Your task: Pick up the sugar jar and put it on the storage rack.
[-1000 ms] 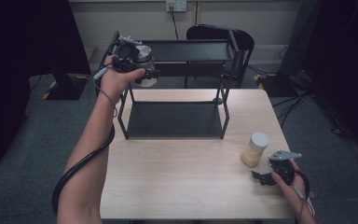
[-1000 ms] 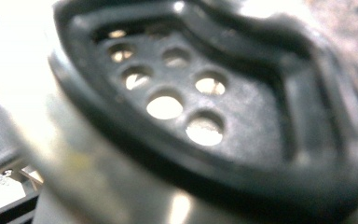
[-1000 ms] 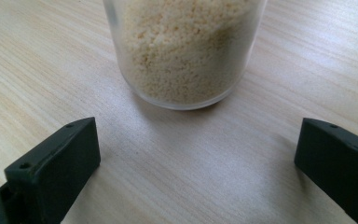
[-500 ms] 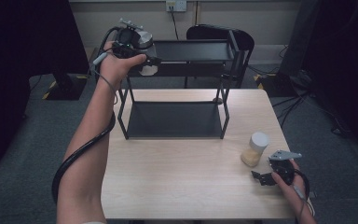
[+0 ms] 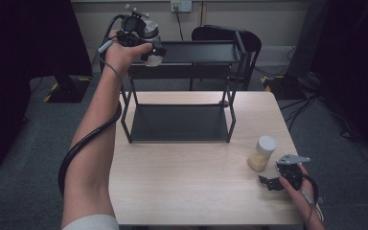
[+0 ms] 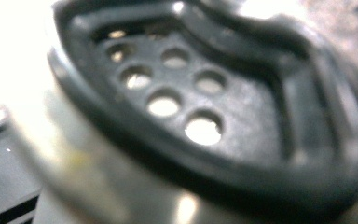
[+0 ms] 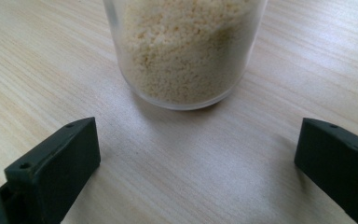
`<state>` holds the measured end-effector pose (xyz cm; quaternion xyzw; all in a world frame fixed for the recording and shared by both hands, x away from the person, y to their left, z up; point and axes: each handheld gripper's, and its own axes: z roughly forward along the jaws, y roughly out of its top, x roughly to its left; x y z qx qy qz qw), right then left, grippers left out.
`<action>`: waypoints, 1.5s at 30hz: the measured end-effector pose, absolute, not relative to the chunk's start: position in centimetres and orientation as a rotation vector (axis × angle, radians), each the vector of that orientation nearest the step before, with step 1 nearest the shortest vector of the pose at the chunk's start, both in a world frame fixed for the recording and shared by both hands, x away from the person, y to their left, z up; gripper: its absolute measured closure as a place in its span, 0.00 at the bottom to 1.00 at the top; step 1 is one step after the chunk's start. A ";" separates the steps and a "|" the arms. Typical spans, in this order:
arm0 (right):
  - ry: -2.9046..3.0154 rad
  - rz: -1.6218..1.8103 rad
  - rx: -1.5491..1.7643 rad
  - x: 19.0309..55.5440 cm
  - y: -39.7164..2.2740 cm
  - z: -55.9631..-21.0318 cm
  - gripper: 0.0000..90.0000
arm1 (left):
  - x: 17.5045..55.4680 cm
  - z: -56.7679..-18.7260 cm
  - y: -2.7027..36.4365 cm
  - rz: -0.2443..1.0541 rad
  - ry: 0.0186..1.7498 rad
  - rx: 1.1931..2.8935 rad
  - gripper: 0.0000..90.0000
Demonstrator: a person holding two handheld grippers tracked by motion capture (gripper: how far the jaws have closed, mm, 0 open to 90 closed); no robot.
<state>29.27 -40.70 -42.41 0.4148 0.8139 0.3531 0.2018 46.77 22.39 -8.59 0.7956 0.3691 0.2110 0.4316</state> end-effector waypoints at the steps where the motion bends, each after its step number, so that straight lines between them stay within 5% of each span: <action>1: 2.273 0.986 1.159 29.3 -40.7 -42.4 0.00 | 46.9 -8.6 22.4 0.532 0.923 1.979 0.33; 45: 2.273 0.986 1.160 29.3 -40.7 -42.4 0.00 | 52.5 -9.6 19.9 0.541 0.991 1.995 0.33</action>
